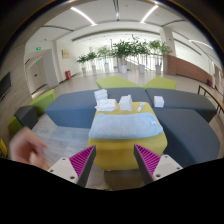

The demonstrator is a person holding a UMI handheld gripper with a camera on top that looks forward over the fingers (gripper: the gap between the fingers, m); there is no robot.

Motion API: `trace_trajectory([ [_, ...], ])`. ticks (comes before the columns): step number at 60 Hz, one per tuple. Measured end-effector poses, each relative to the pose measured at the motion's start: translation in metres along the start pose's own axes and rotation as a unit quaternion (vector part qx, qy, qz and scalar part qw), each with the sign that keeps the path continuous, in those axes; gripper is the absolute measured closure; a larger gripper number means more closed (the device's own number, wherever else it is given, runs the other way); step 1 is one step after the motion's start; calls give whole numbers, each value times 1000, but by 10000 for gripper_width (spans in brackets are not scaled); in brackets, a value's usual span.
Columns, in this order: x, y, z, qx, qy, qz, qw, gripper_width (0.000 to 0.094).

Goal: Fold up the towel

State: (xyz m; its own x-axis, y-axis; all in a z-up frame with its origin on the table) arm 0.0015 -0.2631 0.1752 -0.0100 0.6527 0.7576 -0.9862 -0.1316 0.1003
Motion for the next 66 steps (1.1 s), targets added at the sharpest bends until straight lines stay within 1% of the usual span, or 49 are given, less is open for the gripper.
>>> trace_trajectory([
  [1, 1, 0, -1, -1, -3, 1, 1000, 151],
  [2, 24, 7, 2, -1, -3, 1, 1000, 152],
  [5, 28, 13, -4, 10, -8, 9, 1000, 150],
  [9, 34, 29, -14, 40, -11, 19, 999, 151],
  [13, 35, 42, -19, 51, -3, 33, 998, 152],
  [22, 45, 64, -77, 36, 5, 75, 997, 169],
  [24, 47, 70, -102, 33, 7, 81, 996, 177],
  [34, 60, 97, -183, 24, 31, 89, 995, 317],
  [40, 62, 107, -230, 14, 43, 99, 994, 307],
  [42, 62, 110, -243, 13, 43, 106, 993, 319],
  [43, 61, 111, -249, 12, 43, 109, 993, 332],
  [45, 58, 112, -264, 11, 49, 117, 992, 388],
  [47, 51, 111, -275, 5, 59, 127, 990, 496],
  [51, 34, 102, -291, -17, 88, 141, 986, 670],
  [53, 36, 102, -295, -15, 72, 139, 988, 709],
  [54, 37, 100, -296, -16, 68, 136, 988, 692],
  [55, 38, 99, -296, -20, 64, 132, 989, 801],
  [56, 40, 96, -296, -26, 59, 129, 989, 864],
  [58, 41, 95, -296, -24, 53, 117, 991, 895],
  [66, 42, 93, -297, -4, 47, 91, 995, 925],
])
Point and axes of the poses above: the point between the fingertips, and its own axes, seen from behind it with the camera up: y to the left, x up, z backward, against the way the camera looks, the point moved 6 cm from there along z, backward, against the way the camera looks, and after that the axes turned 5 degrees about y, right-handed, at the moved point
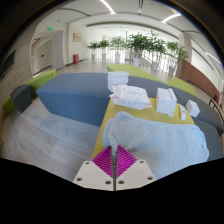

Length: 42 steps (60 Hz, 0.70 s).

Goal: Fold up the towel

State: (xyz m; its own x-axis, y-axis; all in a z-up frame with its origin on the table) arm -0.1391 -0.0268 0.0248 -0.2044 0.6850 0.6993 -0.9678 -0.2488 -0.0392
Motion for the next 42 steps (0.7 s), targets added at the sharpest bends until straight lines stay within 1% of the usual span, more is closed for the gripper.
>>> trace_trajectory([
  [5, 3, 0, 6, 9, -1, 3, 1000, 926],
  [10, 29, -10, 28, 14, -35, -1, 999, 927],
  [17, 65, -61, 66, -3, -80, -31, 996, 927],
  [21, 76, -105, 87, -29, -93, -55, 994, 927],
  [24, 74, -142, 93, -54, -100, -69, 991, 925],
  [27, 64, -179, 96, -82, -89, -79, 989, 923],
  [32, 38, -227, 90, -124, -56, -103, 985, 921],
  [36, 18, -262, 82, -154, -39, -97, 983, 919],
  [39, 2, -277, 74, -180, -11, -92, 979, 917],
  [42, -12, -291, 65, -192, 12, -92, 977, 912],
])
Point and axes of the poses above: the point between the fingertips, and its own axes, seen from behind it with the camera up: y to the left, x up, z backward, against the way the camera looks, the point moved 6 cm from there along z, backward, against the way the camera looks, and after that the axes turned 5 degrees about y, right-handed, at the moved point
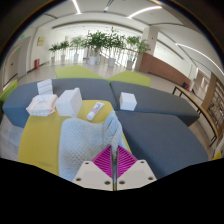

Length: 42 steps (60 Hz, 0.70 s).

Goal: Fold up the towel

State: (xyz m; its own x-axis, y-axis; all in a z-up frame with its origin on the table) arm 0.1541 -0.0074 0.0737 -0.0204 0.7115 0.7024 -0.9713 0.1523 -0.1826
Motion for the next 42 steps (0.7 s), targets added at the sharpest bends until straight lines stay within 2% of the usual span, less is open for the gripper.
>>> trace_trajectory([
  [3, -9, -5, -5, 10, 10, -4, 1000, 901],
  [7, -7, -5, -4, 24, 3, -15, 1000, 889],
  [9, -6, -7, 1, 29, 4, -22, 999, 822],
  [11, -7, -8, 4, 37, 6, -29, 999, 713],
  [12, -7, -8, 7, 40, 8, -30, 999, 594],
  [13, -7, -10, 10, 40, 9, -32, 999, 552],
  [14, -6, -12, 13, 40, 9, -32, 999, 401],
  [15, -5, -14, 17, 40, 8, -32, 999, 306],
  [17, 1, -13, 24, 40, 2, -28, 999, 207],
  [18, 3, -13, 30, 44, -1, -24, 999, 106],
  [20, 3, -15, 42, 51, -7, -20, 998, 78],
  [23, 3, -17, 60, 59, -14, -16, 998, 99],
  [35, -24, -8, 142, 111, -17, 2, 994, 92],
  [42, -35, 6, 174, 139, -37, -2, 990, 89],
])
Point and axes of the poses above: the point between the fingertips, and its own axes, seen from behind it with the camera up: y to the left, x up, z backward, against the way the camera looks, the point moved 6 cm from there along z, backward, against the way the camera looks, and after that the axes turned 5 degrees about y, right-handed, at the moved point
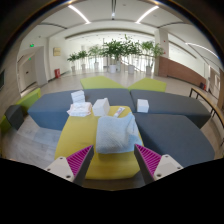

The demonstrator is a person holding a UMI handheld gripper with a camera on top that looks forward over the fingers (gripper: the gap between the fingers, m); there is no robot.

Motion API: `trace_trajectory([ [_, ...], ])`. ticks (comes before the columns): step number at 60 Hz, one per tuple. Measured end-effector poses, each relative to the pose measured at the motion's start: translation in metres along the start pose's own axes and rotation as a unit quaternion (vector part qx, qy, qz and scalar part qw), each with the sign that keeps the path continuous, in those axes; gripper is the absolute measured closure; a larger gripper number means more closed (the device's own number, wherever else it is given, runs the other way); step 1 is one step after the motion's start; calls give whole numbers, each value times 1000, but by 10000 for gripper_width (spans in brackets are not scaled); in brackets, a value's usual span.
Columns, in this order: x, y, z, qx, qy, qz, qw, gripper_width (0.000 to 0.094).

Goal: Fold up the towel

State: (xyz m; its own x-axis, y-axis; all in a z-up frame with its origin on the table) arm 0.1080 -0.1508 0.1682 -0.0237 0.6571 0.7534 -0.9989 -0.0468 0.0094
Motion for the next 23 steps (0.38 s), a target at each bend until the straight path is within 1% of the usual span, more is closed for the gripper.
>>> trace_trajectory([
  [7, -2, 14, 19, 25, -17, 8, 1000, 89],
  [11, -2, 16, 28, 31, -24, 13, 999, 87],
  [14, -3, 14, 30, 32, -34, 21, 999, 86],
  [23, -6, 5, 29, 58, -46, -5, 997, 82],
])
Point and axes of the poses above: the point between the fingertips, and its own axes, seen from behind it with the camera up: y to the left, x up, z backward, against the way the camera looks, the point moved 6 cm from there along z, backward, against the way the camera looks, and after that the axes turned 5 degrees about y, right-handed, at the moved point
